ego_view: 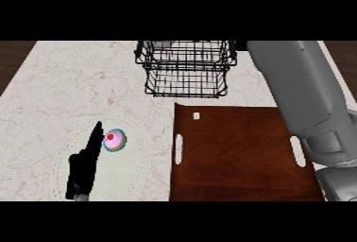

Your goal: Pick the can from the tray and place it in the tiered basket

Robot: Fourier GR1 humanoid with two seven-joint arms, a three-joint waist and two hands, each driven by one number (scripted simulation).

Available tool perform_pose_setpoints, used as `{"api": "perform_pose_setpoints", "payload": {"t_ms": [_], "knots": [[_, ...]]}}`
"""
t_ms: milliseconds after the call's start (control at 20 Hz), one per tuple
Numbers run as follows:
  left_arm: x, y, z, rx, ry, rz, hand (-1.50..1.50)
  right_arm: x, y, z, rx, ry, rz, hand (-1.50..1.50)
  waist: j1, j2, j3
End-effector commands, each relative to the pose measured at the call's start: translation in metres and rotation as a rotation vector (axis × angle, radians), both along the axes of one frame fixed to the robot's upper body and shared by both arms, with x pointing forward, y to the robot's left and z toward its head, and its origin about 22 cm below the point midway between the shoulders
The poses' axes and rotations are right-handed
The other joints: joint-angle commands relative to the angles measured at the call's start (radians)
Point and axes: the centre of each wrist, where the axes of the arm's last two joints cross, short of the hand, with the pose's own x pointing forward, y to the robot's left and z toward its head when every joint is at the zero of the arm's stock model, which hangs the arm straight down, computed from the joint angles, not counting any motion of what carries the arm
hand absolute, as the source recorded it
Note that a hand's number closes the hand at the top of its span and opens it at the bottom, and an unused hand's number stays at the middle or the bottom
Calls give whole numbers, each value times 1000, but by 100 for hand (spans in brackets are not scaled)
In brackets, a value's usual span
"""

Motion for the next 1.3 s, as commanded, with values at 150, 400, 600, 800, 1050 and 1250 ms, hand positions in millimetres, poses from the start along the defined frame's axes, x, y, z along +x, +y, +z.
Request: {"api": "perform_pose_setpoints", "payload": {"t_ms": [150, 400, 600, 800, 1050, 1250], "knots": [[9, -2, -7, -3, 14, 5, 0, 12, 47, -26, -18, 30, -36, 150, -1, 2, -2], [12, 1, 5, -4, 22, -17, 0, 24, 25, -58, 100, 80, -37, 150, 12, 9, -2], [-3, -7, -3, -7, 17, -16, 0, 23, 34, -69, 325, 207, -23, -150, 19, 9, -1], [14, -3, 17, -2, 20, -16, 0, 31, 12, -67, 454, 213, 9, -150, 25, 14, 0], [-2, -12, -4, -22, 26, -28, 0, 31, 12, -68, 683, 150, 8, -150, 12, 8, -1], [8, -3, 3, 0, 19, 14, 0, 35, -14, -39, 759, -26, -76, -150, -1, 5, -1]]}}
